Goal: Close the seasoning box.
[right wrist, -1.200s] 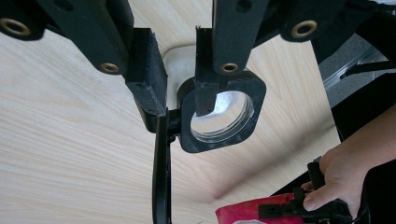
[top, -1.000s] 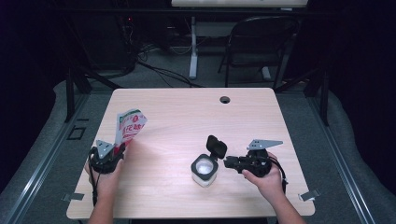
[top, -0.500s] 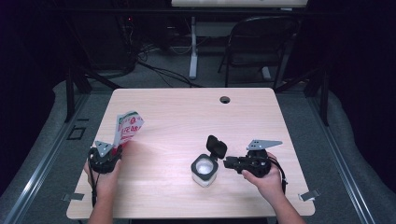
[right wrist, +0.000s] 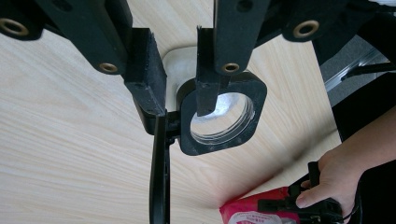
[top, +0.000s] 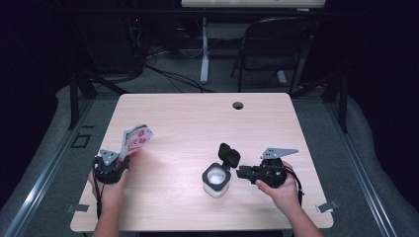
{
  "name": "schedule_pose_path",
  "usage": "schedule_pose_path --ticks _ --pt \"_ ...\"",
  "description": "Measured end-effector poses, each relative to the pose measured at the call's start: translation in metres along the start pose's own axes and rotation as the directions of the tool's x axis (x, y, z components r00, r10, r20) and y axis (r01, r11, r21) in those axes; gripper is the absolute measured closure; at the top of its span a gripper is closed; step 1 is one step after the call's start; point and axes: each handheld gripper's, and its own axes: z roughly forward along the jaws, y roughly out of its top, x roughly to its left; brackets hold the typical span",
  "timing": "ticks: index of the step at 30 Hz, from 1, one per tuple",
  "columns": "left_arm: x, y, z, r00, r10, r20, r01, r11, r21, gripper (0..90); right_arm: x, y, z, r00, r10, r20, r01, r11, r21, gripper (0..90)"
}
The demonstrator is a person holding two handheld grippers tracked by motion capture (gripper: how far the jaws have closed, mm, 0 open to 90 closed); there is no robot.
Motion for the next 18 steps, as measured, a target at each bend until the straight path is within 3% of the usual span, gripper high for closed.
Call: schedule_pose_path --ticks 4,6,12,18 --pt "-0.003 0.002 -0.002 0.9994 0.029 -0.021 -0.029 0.9995 -0.014 45.4 0.000 0.000 0.000 1.0000 0.001 -0.001 -0.001 1.000 0.000 73.2" --pt "-0.004 0.003 -0.003 0.9995 0.028 -0.011 -0.028 0.9994 -0.021 39.0 0.000 0.000 0.000 1.0000 0.003 -0.001 -0.003 1.000 0.000 72.8" --pt "-0.007 0.004 -0.003 0.9995 0.029 0.015 -0.029 0.9992 -0.029 33.6 0.000 0.000 0.000 1.0000 0.001 0.000 -0.001 1.000 -0.002 71.7" --pt "-0.010 0.007 -0.006 0.9976 0.039 0.057 -0.036 0.9984 -0.044 34.0 -0.001 0.000 -0.001 1.0000 0.002 0.000 -0.002 1.000 0.003 69.8"
